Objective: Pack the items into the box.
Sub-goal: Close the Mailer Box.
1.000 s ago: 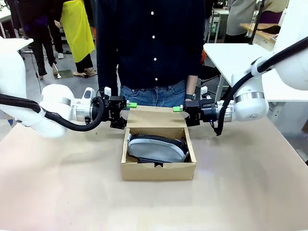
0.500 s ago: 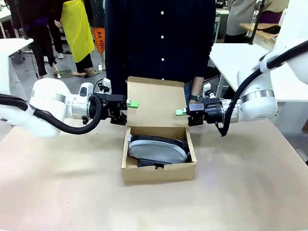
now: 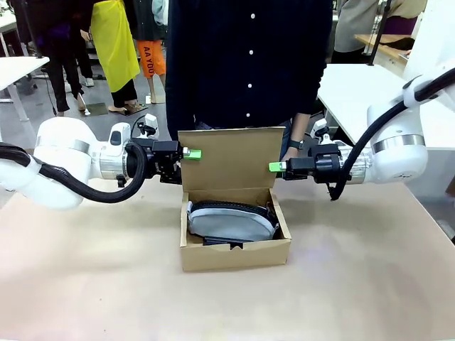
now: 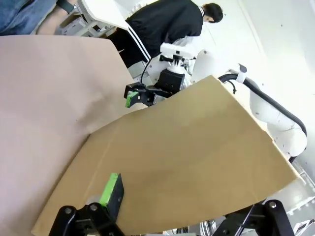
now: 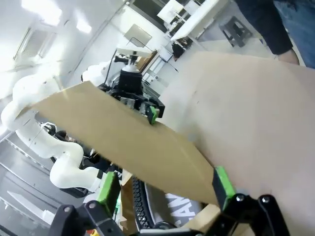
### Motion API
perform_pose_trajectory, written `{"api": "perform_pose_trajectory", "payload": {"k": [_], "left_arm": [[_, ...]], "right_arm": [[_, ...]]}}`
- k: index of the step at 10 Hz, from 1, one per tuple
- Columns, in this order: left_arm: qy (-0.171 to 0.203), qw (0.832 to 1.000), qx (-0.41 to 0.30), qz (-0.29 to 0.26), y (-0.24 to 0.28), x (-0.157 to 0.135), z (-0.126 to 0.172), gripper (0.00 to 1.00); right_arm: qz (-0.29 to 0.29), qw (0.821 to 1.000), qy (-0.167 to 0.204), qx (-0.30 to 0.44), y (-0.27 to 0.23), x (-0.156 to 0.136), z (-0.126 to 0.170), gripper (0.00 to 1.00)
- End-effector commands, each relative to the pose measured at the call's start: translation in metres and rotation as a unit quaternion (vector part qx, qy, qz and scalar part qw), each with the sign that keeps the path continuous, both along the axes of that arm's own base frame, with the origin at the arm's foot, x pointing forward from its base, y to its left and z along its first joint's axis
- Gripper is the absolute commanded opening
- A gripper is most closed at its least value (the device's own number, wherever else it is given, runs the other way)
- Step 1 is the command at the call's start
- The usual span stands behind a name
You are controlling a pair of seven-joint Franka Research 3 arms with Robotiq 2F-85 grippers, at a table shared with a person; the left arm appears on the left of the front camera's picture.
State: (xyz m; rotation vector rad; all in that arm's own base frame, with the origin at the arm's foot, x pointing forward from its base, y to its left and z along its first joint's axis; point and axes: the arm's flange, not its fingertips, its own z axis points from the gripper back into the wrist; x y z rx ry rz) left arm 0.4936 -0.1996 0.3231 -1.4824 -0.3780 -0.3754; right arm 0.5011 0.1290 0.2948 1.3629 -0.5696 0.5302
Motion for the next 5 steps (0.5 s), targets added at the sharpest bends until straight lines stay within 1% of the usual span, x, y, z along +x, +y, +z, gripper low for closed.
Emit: {"api": "perform_pose_trajectory", "payload": {"k": [1, 2, 5], "left_arm": [[-0.004, 1.0, -0.021, 0.023, -0.0028, -0.0075, -0.0028, 1.0], [0.0, 1.0, 0.0, 0.0, 0.0, 0.0, 0.0, 1.0], [0.0, 1.0, 0.0, 0.0, 0.0, 0.0, 0.0, 1.0]], "right_arm": [[-0.004, 1.0, 0.014, -0.009, 0.002, 0.0045, 0.0008, 1.0], [-0.004, 1.0, 0.014, -0.009, 0.002, 0.0045, 0.0008, 1.0], [-0.004, 1.0, 0.014, -0.009, 0.002, 0.0045, 0.0008, 1.0]]}}
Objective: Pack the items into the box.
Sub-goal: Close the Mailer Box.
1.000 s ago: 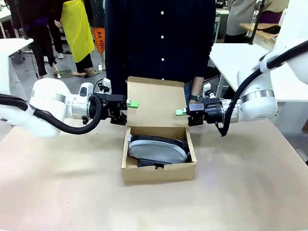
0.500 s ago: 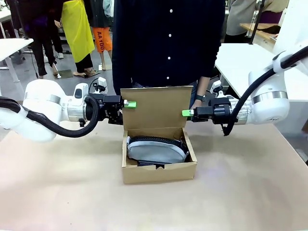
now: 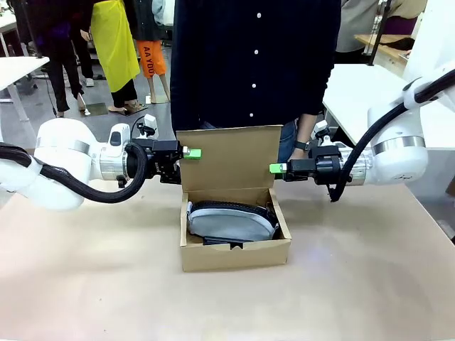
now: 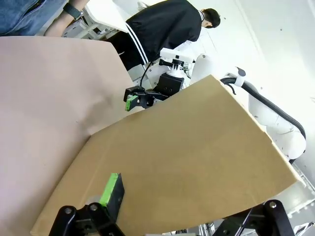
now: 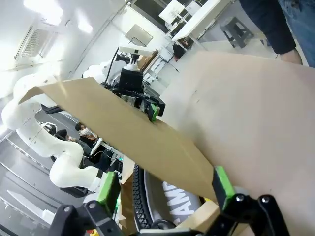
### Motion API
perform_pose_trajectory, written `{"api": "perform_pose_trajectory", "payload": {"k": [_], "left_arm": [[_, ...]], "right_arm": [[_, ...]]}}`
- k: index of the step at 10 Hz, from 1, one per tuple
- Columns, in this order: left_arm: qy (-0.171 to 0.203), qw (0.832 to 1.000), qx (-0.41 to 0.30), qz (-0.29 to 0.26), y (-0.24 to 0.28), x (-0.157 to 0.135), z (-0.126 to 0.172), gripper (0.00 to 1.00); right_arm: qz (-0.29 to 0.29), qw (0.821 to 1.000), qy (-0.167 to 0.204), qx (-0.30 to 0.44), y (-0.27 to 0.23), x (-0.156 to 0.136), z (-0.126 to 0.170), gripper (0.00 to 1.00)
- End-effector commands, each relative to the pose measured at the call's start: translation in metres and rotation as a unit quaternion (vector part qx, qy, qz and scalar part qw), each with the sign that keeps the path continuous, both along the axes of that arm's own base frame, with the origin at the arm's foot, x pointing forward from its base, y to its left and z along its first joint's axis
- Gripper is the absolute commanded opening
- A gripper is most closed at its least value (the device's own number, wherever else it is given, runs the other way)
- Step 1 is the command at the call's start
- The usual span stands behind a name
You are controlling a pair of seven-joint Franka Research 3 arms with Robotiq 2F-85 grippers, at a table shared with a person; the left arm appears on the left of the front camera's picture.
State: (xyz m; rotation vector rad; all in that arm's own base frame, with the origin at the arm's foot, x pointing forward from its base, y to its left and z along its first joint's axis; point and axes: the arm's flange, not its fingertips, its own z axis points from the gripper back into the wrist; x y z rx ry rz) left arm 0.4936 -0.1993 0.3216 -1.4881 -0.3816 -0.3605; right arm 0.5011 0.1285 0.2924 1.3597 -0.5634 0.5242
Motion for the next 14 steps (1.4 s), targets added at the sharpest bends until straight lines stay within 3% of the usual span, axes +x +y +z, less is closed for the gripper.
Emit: {"api": "perform_pose_trajectory", "payload": {"k": [1, 2, 4, 8, 11, 14], "left_arm": [[0.0, 1.0, 0.0, 0.0, 0.0, 0.0, 0.0, 1.0], [-0.071, 0.997, -0.013, -0.025, -0.001, -0.007, 0.004, 1.0], [-0.169, 0.983, -0.031, -0.066, 0.005, -0.016, 0.009, 1.0], [-0.294, 0.954, -0.029, -0.048, 0.015, -0.023, 0.008, 1.0], [-0.358, 0.931, -0.022, -0.07, 0.017, -0.036, 0.002, 1.0], [-0.377, 0.92, -0.028, -0.106, 0.039, -0.053, 0.001, 1.0]], "right_arm": [[0.0, 1.0, 0.0, 0.0, 0.0, 0.0, 0.0, 1.0], [0.046, 0.997, -0.059, -0.013, 0.014, 0.002, 0.007, 1.0], [0.086, 0.983, -0.163, -0.002, 0.023, -0.003, 0.02, 1.0], [0.103, 0.941, -0.318, 0.055, 0.017, -0.029, 0.031, 1.0], [0.137, 0.915, -0.376, 0.047, 0.003, -0.054, 0.024, 1.0], [0.145, 0.903, -0.399, 0.063, -0.019, -0.075, 0.018, 1.0]]}}
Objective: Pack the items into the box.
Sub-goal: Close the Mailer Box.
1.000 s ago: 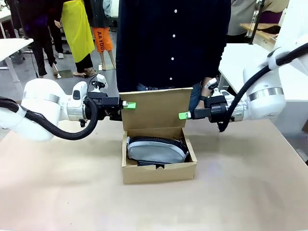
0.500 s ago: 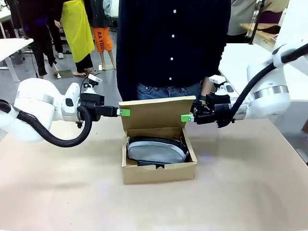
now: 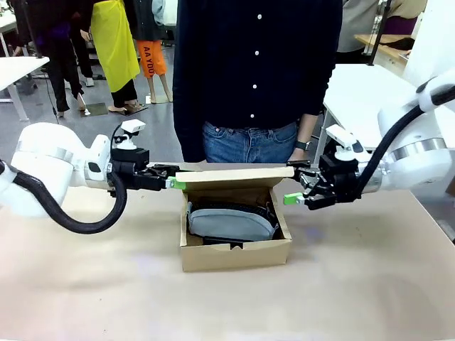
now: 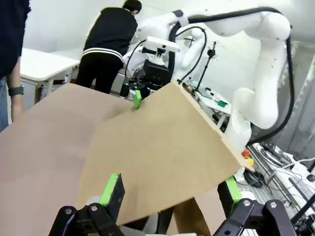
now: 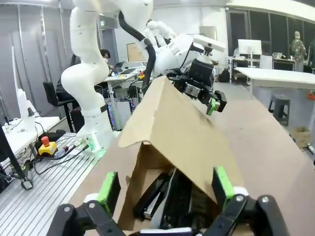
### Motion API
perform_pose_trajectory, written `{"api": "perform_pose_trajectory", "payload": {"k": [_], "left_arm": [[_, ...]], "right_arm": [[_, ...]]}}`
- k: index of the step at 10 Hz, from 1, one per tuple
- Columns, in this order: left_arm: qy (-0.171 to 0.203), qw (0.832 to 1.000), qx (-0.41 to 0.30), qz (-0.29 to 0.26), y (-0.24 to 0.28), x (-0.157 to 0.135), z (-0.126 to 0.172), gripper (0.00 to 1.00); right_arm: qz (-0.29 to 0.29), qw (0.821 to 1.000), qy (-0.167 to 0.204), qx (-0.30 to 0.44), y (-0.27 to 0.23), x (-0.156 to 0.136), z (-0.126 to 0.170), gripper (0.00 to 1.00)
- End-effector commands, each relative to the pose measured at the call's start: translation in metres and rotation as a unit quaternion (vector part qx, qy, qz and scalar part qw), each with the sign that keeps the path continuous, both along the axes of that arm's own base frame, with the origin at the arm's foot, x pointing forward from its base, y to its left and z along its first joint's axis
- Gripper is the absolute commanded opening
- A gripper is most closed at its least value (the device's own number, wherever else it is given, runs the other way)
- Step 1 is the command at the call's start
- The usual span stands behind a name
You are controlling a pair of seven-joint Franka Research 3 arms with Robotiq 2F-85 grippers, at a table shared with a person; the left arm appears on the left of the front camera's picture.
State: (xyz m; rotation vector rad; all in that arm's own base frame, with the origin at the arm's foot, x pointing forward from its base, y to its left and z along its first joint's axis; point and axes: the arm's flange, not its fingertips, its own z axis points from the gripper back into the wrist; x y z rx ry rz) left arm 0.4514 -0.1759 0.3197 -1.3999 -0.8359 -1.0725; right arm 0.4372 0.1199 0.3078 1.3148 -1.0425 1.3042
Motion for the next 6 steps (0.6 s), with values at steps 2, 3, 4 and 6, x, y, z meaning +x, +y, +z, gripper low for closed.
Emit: {"api": "perform_pose_trajectory", "payload": {"k": [2, 3, 4, 6], "left_arm": [[-0.016, 1.0, 0.013, -0.016, 0.042, -0.026, 0.003, 1.0], [-0.019, 1.0, 0.02, 0.001, 0.063, -0.039, 0.003, 1.0], [-0.026, 0.999, 0.003, 0.036, 0.082, -0.049, 0.004, 1.0], [-0.035, 0.988, -0.097, 0.116, 0.102, -0.056, 0.012, 1.0]], "right_arm": [[-0.009, 1.0, -0.008, 0.026, -0.033, -0.019, 0.004, 1.0], [-0.026, 0.999, -0.004, 0.03, -0.049, -0.024, 0.006, 1.0], [-0.049, 0.998, -0.004, 0.036, -0.062, -0.027, 0.009, 1.0], [-0.086, 0.994, -0.005, 0.074, -0.074, -0.025, 0.018, 1.0]]}}
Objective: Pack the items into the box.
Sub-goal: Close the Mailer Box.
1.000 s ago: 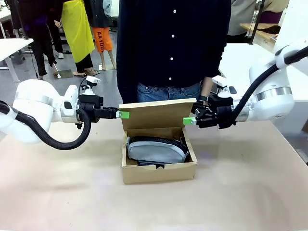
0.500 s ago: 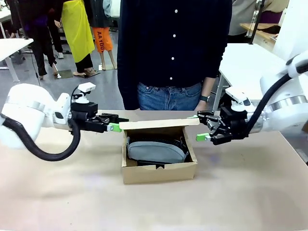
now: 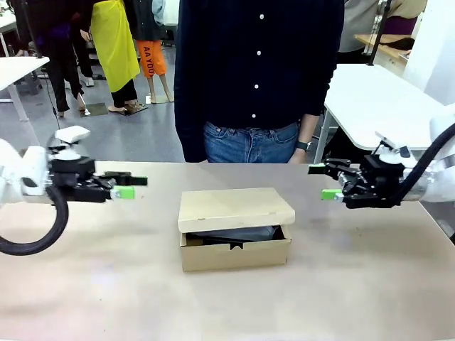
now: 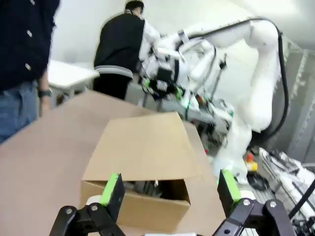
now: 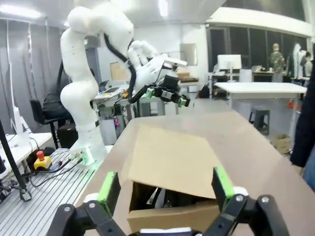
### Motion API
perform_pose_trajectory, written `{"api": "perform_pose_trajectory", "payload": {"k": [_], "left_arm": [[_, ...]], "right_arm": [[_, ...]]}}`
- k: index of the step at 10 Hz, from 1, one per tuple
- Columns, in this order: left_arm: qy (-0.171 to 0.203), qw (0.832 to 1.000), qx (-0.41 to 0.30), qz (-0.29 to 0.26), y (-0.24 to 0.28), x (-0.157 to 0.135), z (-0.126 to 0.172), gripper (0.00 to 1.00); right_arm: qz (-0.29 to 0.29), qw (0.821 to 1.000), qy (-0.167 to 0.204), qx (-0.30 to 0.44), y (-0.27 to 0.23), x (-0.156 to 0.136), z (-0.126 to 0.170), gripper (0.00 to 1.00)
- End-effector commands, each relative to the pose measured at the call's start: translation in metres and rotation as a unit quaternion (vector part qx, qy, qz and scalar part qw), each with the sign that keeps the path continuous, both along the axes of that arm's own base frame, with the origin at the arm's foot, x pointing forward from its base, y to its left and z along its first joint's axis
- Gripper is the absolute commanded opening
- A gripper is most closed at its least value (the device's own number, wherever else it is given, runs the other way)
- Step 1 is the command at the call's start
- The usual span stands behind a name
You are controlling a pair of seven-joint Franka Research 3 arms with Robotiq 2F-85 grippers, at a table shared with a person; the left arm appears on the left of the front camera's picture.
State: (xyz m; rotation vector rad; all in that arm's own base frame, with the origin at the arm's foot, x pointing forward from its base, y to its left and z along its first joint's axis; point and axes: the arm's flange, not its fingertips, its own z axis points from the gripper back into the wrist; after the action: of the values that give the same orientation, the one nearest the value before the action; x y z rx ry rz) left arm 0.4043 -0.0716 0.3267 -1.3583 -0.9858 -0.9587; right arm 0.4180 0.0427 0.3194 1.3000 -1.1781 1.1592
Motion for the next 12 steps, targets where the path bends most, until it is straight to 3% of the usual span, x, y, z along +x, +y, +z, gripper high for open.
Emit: {"api": "perform_pose_trajectory", "payload": {"k": [1, 4, 7, 9, 12], "left_arm": [[-0.036, 0.99, -0.104, 0.083, -0.01, -0.004, 0.011, 1.0], [-0.047, 0.99, -0.103, 0.088, -0.067, 0.022, 0.016, 1.0], [0.0, 1.0, -0.029, 0.005, -0.128, 0.052, -0.01, 1.0], [0.019, 0.998, 0.054, 0.017, -0.15, 0.06, -0.035, 1.0], [-0.002, 0.988, 0.151, -0.041, -0.166, 0.048, -0.06, 1.0]], "right_arm": [[-0.062, 0.997, -0.005, 0.048, 0.013, 0.001, 0.011, 1.0], [-0.112, 0.991, 0.048, 0.059, 0.066, 0.026, 0.007, 1.0], [-0.058, 0.994, 0.086, -0.016, 0.11, 0.035, -0.009, 1.0], [-0.029, 0.99, 0.096, -0.097, 0.114, 0.037, -0.027, 1.0], [0.006, 0.979, 0.086, -0.182, 0.114, 0.032, -0.041, 1.0]]}}
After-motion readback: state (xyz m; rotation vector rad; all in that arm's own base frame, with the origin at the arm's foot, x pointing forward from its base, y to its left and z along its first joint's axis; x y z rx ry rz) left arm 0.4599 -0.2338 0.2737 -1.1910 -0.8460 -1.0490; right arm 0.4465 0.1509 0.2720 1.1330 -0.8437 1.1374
